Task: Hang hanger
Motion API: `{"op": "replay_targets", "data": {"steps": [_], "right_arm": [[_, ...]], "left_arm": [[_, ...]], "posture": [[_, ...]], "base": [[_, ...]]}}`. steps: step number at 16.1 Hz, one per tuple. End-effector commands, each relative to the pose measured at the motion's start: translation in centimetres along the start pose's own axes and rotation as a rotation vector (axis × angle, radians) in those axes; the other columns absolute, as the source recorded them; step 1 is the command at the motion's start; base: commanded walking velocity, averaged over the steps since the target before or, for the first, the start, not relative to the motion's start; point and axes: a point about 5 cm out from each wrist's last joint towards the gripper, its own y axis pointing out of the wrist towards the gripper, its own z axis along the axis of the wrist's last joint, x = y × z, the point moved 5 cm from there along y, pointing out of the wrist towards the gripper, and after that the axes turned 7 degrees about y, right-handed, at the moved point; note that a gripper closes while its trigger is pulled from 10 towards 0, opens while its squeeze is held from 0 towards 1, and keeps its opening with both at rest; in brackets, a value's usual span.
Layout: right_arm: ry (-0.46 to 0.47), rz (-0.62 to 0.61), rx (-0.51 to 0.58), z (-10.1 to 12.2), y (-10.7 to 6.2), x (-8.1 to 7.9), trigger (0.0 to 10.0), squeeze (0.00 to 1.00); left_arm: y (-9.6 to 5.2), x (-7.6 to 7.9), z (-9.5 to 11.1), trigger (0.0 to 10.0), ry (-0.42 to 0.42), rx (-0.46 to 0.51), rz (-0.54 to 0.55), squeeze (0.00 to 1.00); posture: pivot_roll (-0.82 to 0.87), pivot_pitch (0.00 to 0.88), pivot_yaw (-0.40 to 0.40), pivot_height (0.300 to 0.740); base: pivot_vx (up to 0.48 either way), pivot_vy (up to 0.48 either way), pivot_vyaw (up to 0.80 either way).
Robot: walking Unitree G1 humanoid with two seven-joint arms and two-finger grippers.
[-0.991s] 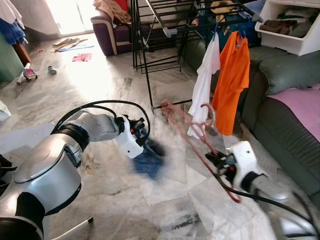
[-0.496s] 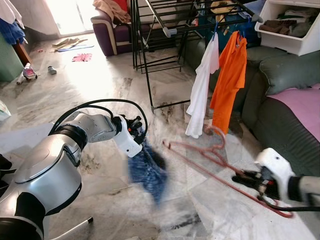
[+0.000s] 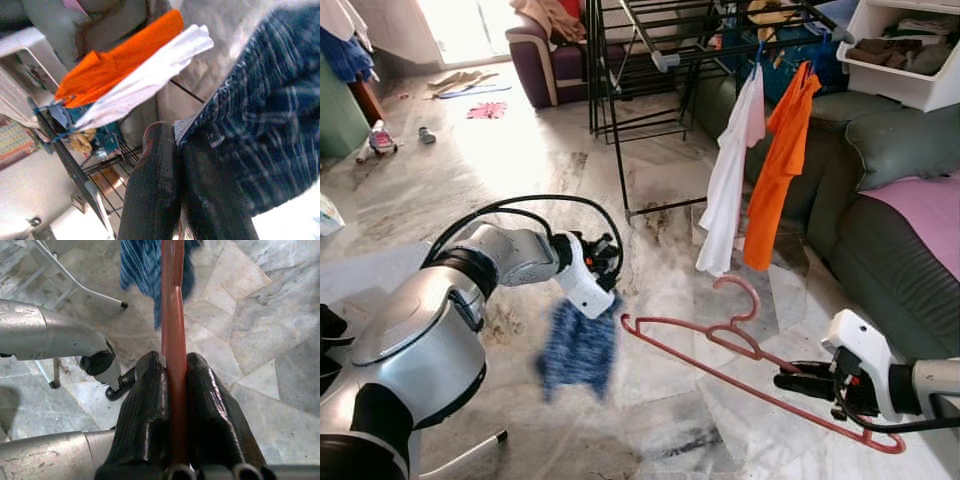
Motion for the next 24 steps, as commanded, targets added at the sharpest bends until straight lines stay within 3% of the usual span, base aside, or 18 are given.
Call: {"op": "replay_targets", "data": {"steps": [1,5,7,9,11,14,16,18,21,22,24], "right_arm": [[-0.036,0.008,0.006,0.8,-0.5,0.1,10.0,0.00],[-0.122,-0.043,-0.076,1.0,-3.0,1.5,10.0,0.00],[-0.128,-0.031,-0.078,1.6,-4.0,1.3,10.0,0.00],[-0.134,-0.014,-0.061,2.2,-4.4,1.0,10.0,0.00],[-0.097,0.076,0.035,4.0,-4.3,-0.6,10.0,0.00],[-0.043,0.136,0.082,4.1,-3.9,-1.4,10.0,0.00],[-0.054,0.024,0.042,2.5,-3.8,0.4,10.0,0.00],[-0.062,-0.071,0.056,2.5,-4.6,1.8,10.0,0.00],[-0.055,-0.112,0.042,2.3,-5.5,2.4,10.0,0.00],[-0.052,-0.136,0.036,2.0,-5.5,2.9,10.0,0.00],[-0.039,-0.096,0.057,2.1,-4.7,2.1,10.0,0.00]], "left_arm": [[-0.5,-0.2,-0.4,10.0,0.040,0.015,-0.012,0.00],[-0.9,2.7,0.0,10.0,0.002,-0.002,-0.088,0.00],[-1.0,3.1,0.2,10.0,0.002,0.007,-0.089,0.00],[-1.0,3.0,0.2,10.0,0.010,0.009,-0.087,0.00],[-1.0,2.6,-0.5,10.0,-0.039,-0.037,-0.069,0.00],[-0.9,1.9,-1.2,10.0,-0.102,-0.092,-0.033,0.00],[-0.8,1.1,-1.2,10.0,-0.085,-0.080,0.009,0.00],[-1.0,1.5,-1.1,10.0,-0.067,-0.066,-0.011,0.00],[-1.2,2.1,-0.9,10.0,-0.063,-0.053,-0.033,0.00],[-1.2,1.9,-0.7,10.0,-0.070,-0.039,-0.018,0.00],[-0.8,0.5,-0.1,10.0,-0.077,0.004,0.051,0.00]], "posture": [[-0.05,0.000,0.036,0.740],[-0.07,0.000,0.040,0.740],[-0.07,0.000,0.041,0.740],[-0.07,0.000,0.042,0.740],[-0.07,0.000,0.044,0.740],[-0.07,0.000,0.045,0.740],[-0.07,0.000,0.048,0.740],[-0.06,0.000,0.050,0.740],[-0.06,0.000,0.053,0.740],[-0.06,0.000,0.053,0.740],[-0.06,0.000,0.050,0.740]], "base": [[0.000,0.000,0.00],[0.000,0.000,0.00],[0.000,0.000,0.00],[0.000,0.000,0.00],[0.000,0.000,0.00],[0.000,0.000,0.00],[0.000,0.000,0.00],[0.000,0.000,0.00],[0.000,0.000,0.00],[0.000,0.000,0.00],[0.000,0.000,0.00]]}}
